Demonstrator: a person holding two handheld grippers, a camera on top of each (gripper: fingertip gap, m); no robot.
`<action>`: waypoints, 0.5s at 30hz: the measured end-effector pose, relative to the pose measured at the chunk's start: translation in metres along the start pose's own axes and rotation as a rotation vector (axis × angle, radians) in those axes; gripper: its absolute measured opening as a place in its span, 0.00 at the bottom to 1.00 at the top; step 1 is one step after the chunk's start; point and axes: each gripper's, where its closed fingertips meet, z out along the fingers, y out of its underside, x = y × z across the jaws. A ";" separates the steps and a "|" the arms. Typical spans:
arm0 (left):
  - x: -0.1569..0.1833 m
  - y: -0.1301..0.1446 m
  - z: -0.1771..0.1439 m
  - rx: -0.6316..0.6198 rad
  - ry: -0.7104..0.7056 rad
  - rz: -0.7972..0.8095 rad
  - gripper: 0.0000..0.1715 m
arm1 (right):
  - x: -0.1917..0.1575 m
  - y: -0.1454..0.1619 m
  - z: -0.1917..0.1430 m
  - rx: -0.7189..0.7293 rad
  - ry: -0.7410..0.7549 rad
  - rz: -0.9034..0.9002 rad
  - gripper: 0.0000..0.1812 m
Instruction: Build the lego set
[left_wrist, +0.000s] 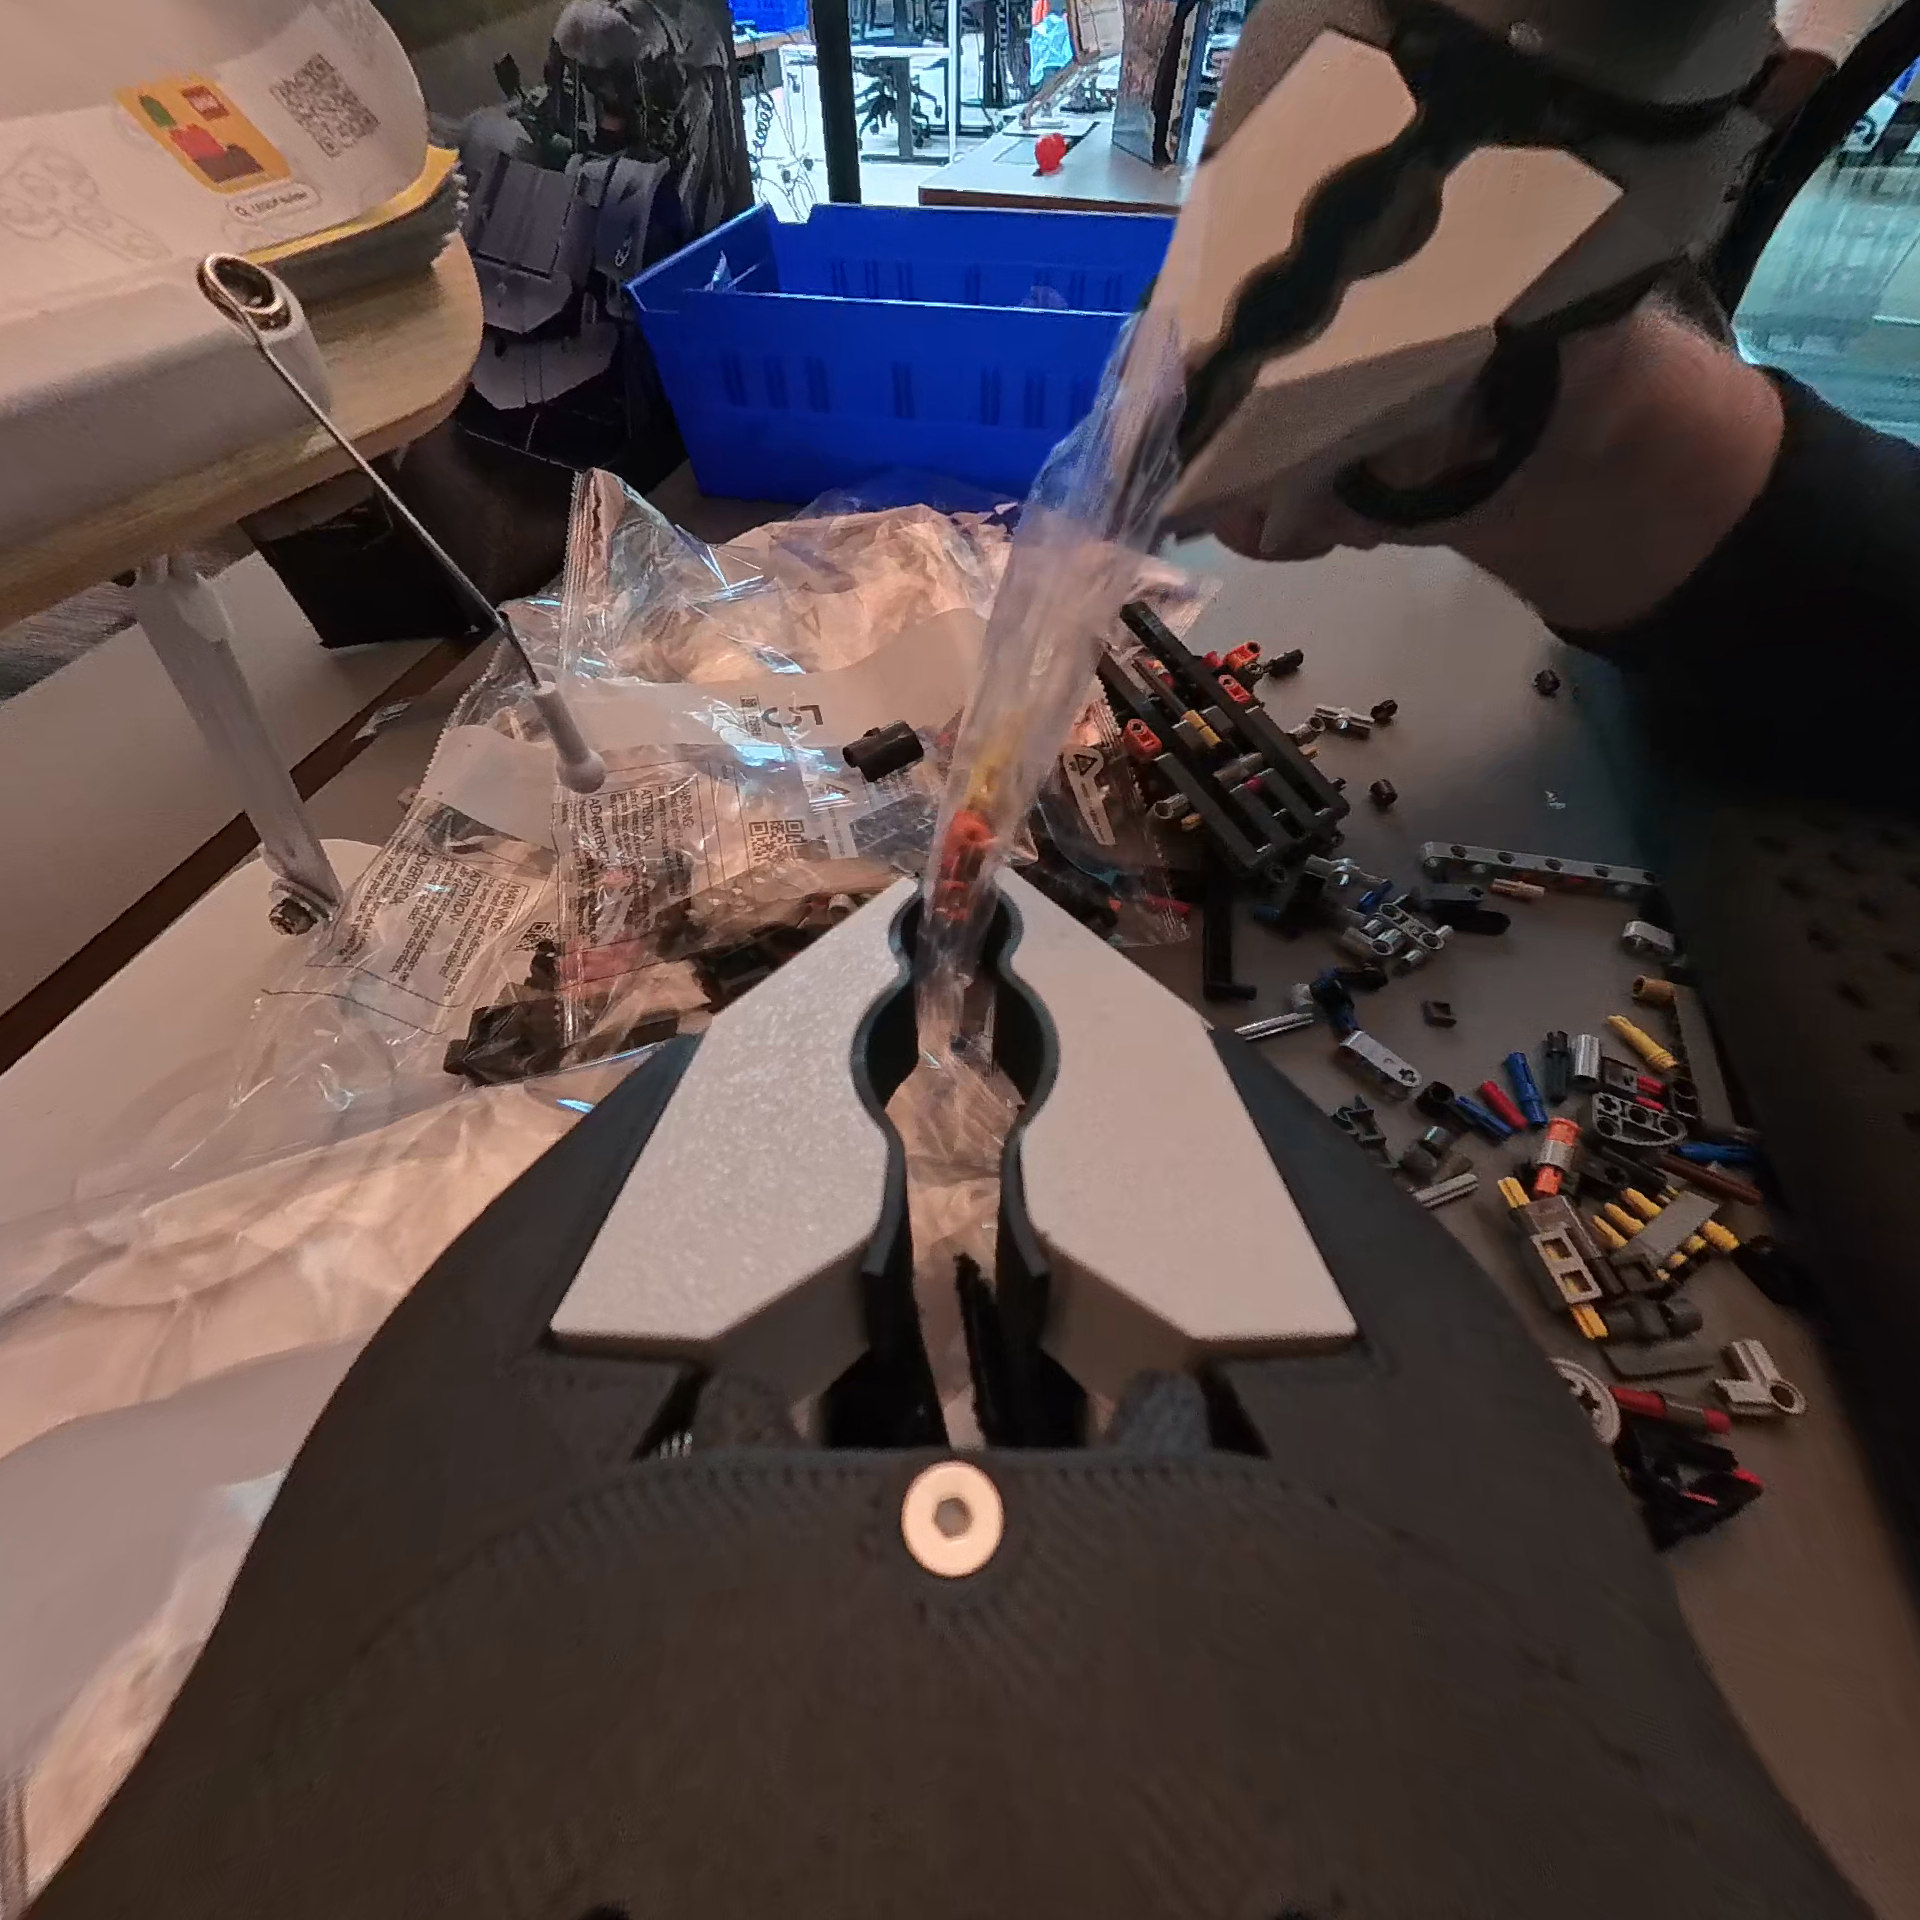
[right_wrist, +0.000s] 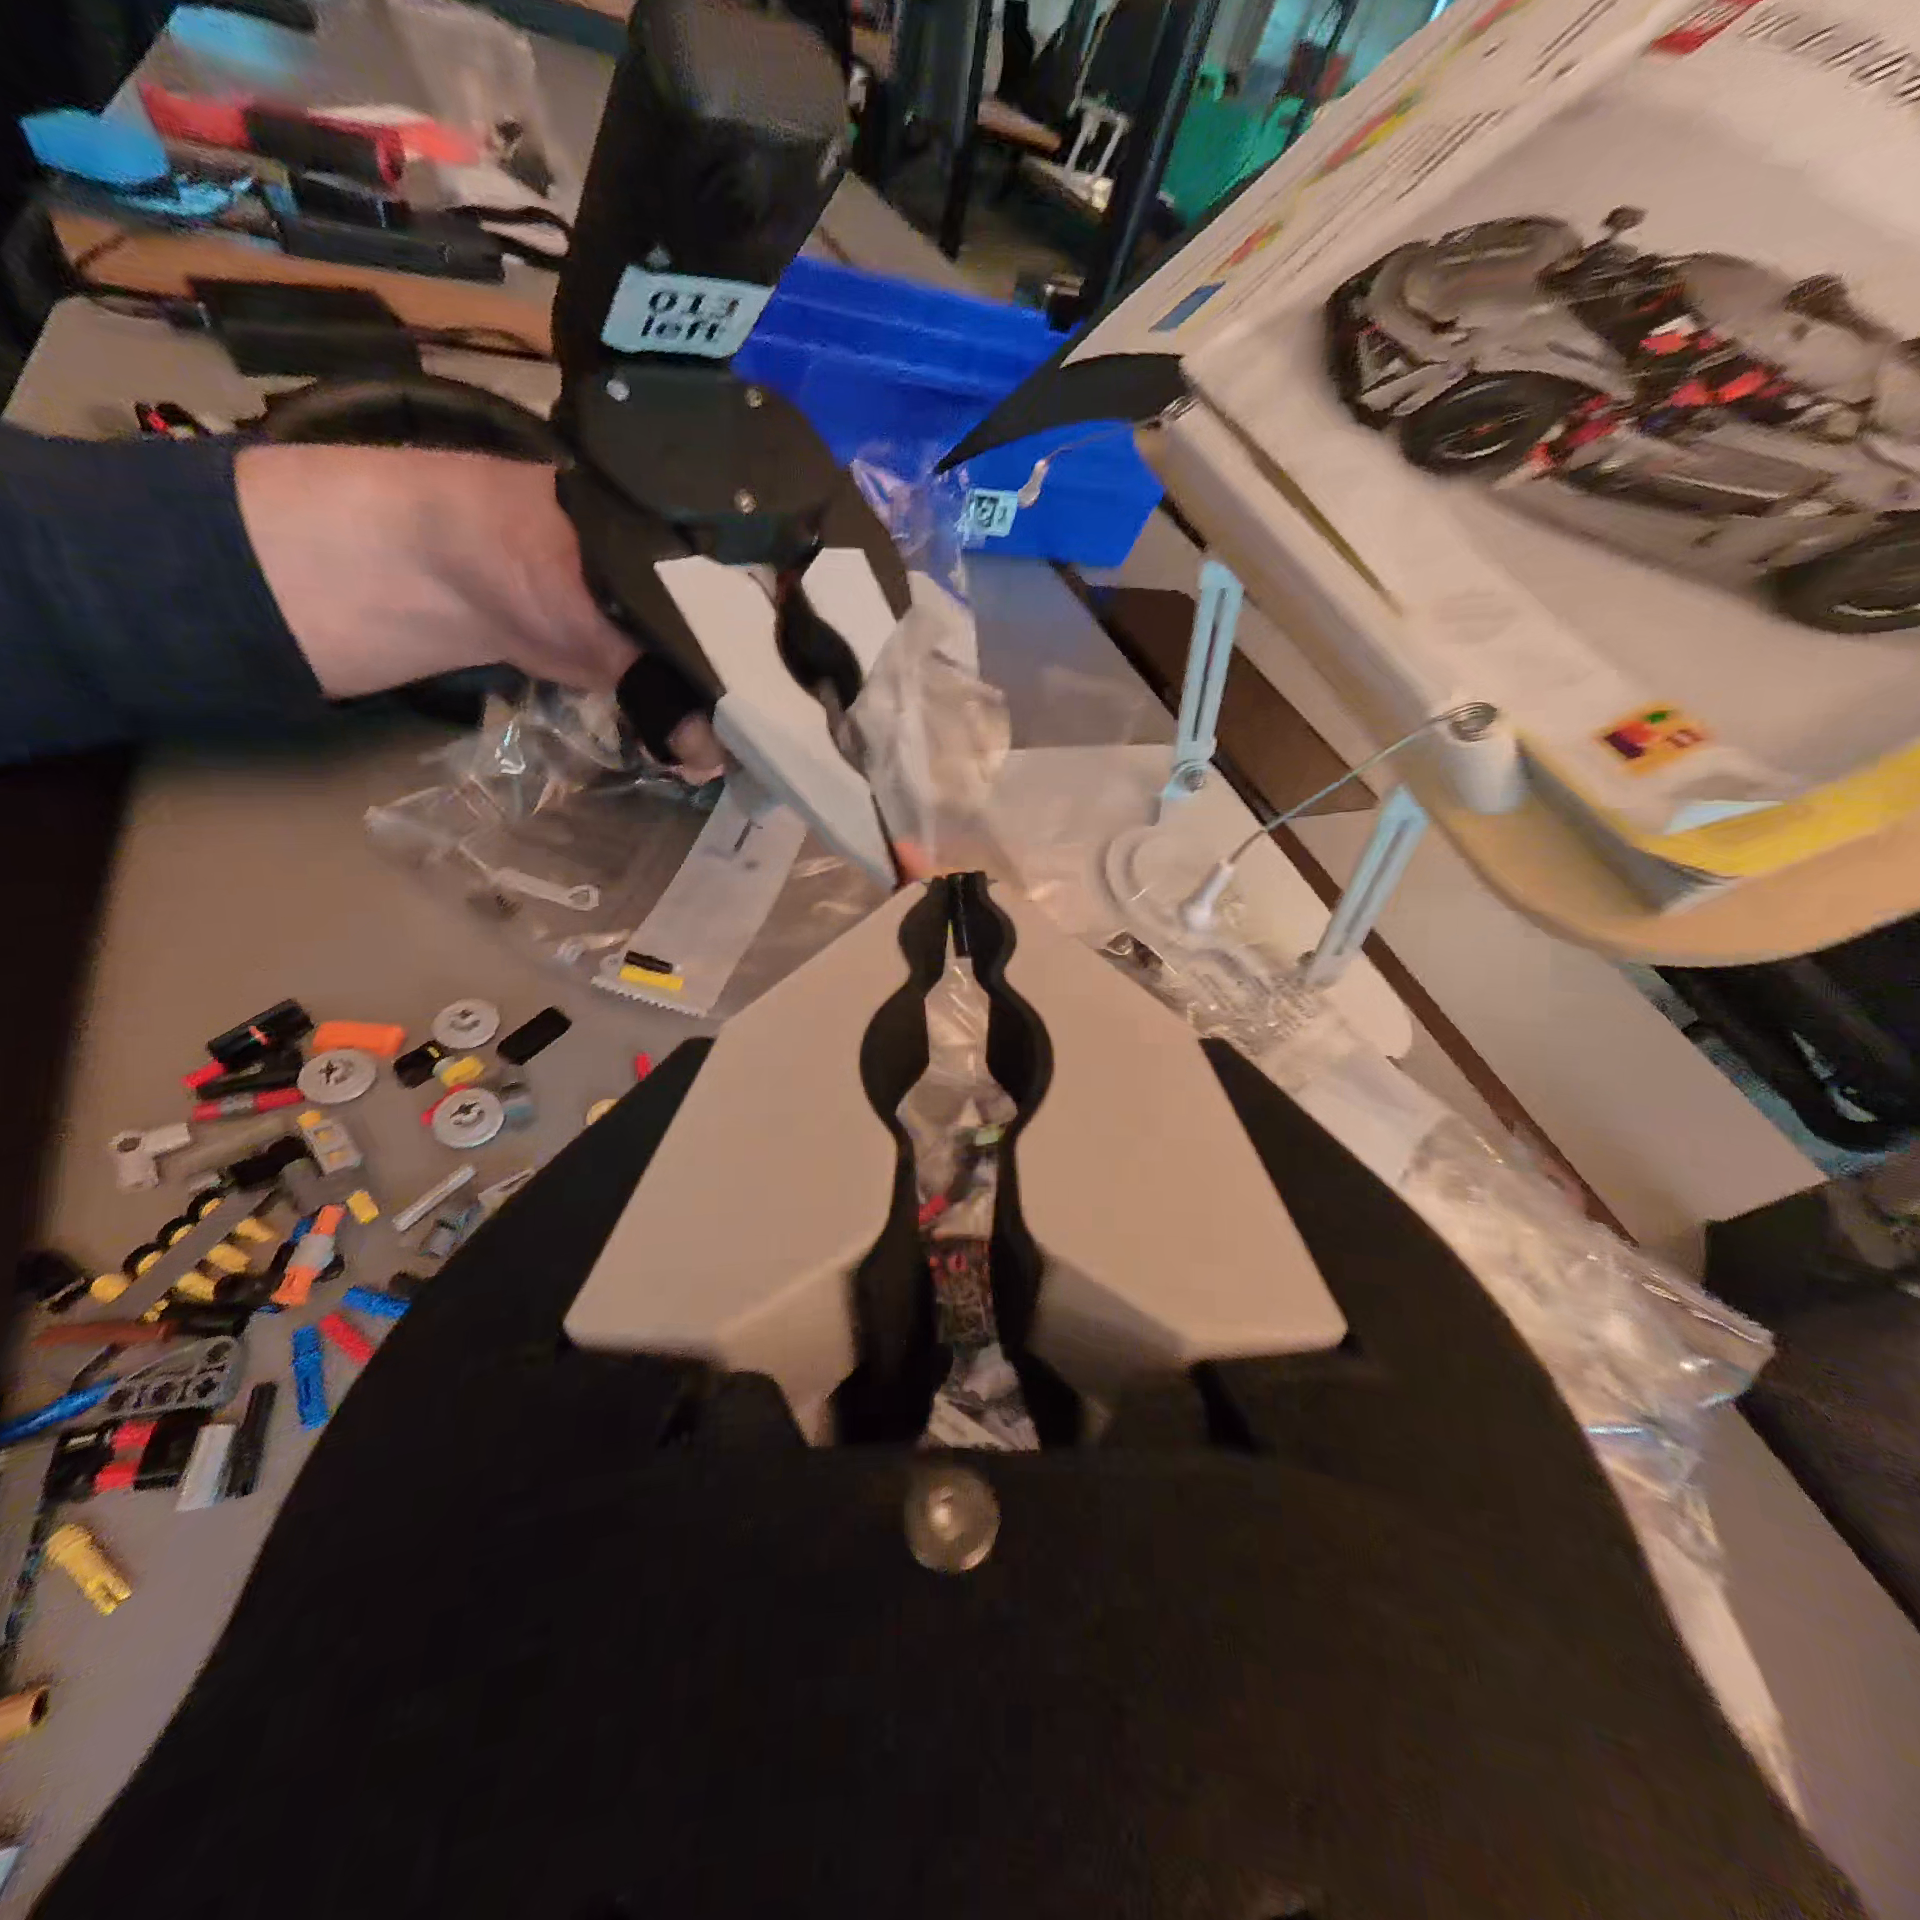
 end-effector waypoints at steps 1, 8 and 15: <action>0.001 0.000 0.000 -0.001 0.006 0.002 0.03 | 0.004 0.000 -0.002 -0.003 0.019 0.000 0.00; 0.008 0.002 0.004 -0.013 0.035 0.018 0.03 | 0.004 0.002 0.001 -0.024 0.049 -0.057 0.00; 0.011 0.003 0.005 -0.021 0.044 0.026 0.03 | 0.001 0.001 0.001 -0.018 0.031 -0.065 0.00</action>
